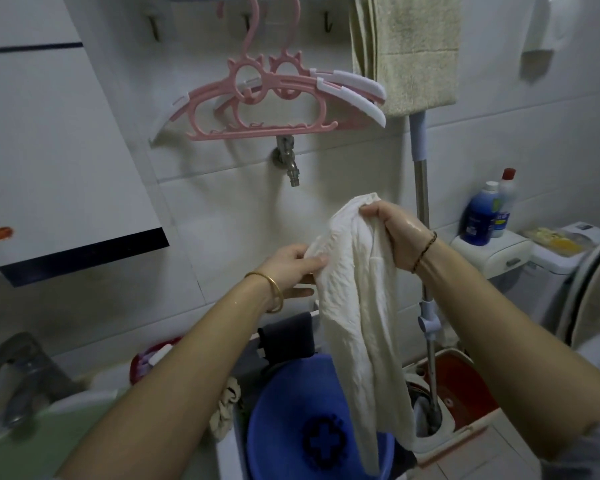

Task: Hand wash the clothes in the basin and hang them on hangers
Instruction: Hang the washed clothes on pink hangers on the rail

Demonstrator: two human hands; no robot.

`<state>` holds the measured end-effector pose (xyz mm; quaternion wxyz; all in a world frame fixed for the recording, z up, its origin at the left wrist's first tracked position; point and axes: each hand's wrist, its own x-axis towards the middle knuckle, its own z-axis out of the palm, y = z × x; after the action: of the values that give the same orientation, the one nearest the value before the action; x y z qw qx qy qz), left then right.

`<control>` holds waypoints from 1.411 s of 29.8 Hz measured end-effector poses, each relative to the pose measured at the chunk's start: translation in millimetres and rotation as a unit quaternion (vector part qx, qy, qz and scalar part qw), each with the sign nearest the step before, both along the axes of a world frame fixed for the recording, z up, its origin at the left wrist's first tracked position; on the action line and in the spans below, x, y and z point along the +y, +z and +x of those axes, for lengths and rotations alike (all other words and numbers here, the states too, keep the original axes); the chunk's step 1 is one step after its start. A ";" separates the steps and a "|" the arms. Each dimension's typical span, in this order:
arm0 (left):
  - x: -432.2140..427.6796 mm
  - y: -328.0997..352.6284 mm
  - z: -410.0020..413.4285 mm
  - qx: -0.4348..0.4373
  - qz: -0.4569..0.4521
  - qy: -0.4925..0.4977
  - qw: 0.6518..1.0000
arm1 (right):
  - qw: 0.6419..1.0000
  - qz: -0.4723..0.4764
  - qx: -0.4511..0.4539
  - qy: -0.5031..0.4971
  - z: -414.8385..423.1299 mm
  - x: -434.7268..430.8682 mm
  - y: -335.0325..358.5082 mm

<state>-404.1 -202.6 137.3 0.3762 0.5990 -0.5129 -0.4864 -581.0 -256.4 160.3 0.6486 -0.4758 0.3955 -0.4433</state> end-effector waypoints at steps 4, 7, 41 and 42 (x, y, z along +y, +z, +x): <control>-3.7 7.3 8.8 0.071 0.003 0.027 0.997 | 0.998 -0.004 0.016 -0.064 -1.8 -5.3 -5.2; -6.0 17.0 11.4 0.165 0.013 0.062 0.984 | 0.995 -0.020 0.041 -0.091 2.2 -6.5 -8.2; -20.3 77.2 20.9 0.083 -0.066 0.201 0.974 | 0.661 -0.408 0.516 -0.359 48.1 -49.3 133.9; -21.4 76.8 19.9 0.077 -0.067 0.201 0.974 | 0.670 -0.394 0.528 -0.342 45.6 -52.4 136.6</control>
<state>-384.2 -223.9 214.1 0.5438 0.6242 -0.3826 -0.4103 -535.4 -308.8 297.0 -0.1133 -0.6730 0.5956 -0.4237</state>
